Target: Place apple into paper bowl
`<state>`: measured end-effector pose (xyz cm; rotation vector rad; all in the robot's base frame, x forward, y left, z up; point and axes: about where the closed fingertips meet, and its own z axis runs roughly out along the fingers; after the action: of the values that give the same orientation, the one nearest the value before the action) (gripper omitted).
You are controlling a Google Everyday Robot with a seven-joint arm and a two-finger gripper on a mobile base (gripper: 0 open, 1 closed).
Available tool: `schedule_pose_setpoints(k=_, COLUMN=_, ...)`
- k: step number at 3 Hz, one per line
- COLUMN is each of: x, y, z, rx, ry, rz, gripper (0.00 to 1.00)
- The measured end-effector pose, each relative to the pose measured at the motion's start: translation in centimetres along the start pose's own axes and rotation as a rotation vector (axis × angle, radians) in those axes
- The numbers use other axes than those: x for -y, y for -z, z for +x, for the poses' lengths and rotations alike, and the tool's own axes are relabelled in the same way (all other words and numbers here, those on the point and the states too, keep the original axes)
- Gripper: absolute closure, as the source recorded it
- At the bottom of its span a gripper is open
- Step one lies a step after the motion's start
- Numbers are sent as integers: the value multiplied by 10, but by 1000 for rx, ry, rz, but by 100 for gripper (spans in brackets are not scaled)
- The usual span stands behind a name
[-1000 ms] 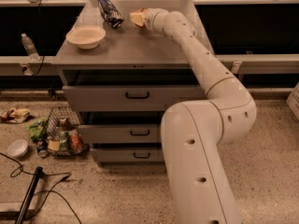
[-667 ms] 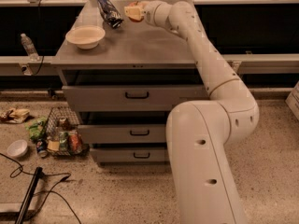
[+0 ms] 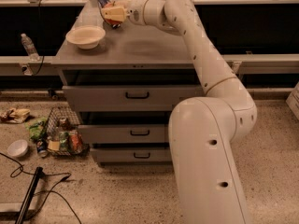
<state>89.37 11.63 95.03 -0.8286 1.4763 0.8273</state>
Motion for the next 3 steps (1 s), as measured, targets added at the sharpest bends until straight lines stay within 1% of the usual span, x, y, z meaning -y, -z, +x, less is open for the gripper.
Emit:
schedule_pose_setpoints(k=1, x=-40, y=-18, z=-2, rx=11, ry=6, rz=-117, gripper=100)
schedule_pose_setpoints(k=2, x=-65, y=-51, z=7, rx=25, ry=57, rz=-185, gripper=100)
schedule_pose_setpoints(k=3, x=-69, y=-72, z=19, rx=28, ry=93, rz=-197, gripper=100)
